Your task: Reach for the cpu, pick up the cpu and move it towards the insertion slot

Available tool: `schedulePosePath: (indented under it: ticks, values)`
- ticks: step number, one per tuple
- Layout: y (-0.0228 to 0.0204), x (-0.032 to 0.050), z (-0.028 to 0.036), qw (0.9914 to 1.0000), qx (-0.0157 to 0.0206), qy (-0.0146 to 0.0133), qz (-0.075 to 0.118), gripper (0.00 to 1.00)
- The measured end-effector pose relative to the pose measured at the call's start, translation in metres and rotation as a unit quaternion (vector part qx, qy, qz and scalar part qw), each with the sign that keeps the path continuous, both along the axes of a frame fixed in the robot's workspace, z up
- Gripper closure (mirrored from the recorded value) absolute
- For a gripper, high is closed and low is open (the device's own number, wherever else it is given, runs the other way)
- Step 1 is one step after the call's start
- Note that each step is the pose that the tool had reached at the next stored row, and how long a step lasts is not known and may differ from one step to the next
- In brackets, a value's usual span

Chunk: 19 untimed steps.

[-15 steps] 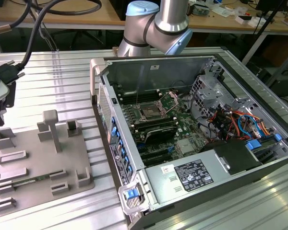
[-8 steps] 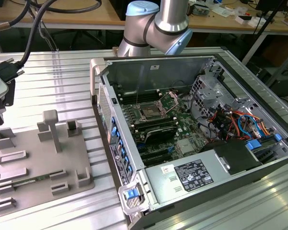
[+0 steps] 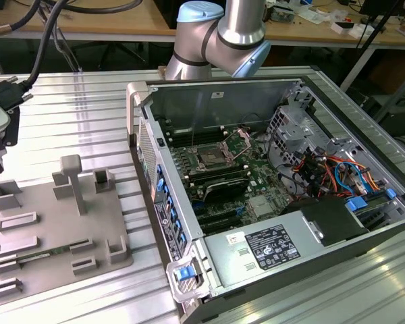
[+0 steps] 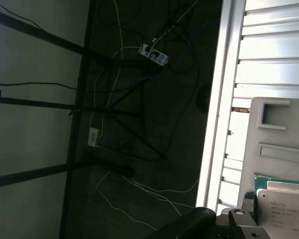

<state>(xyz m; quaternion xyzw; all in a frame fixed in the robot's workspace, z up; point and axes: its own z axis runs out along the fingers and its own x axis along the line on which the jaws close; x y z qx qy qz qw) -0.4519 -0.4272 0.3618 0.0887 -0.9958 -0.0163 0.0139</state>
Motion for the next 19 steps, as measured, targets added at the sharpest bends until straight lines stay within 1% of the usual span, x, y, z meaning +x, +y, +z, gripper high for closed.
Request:
schedulePosePath:
  ticks: [6,7,15,19]
  values:
    - [0.0000,0.0000,0.0081,1.00000,0.0000,-0.0001,0.001,0.45]
    - [0.0000,0.0000,0.0102,1.00000,0.0000,0.0000,0.001,0.45]
    - [0.0000,0.0000,0.0113,1.00000,-0.0001,0.0000,0.001,0.45]
    - [0.0001,0.0000,0.0141,1.00000,-0.0001,0.0000,0.001,0.45]
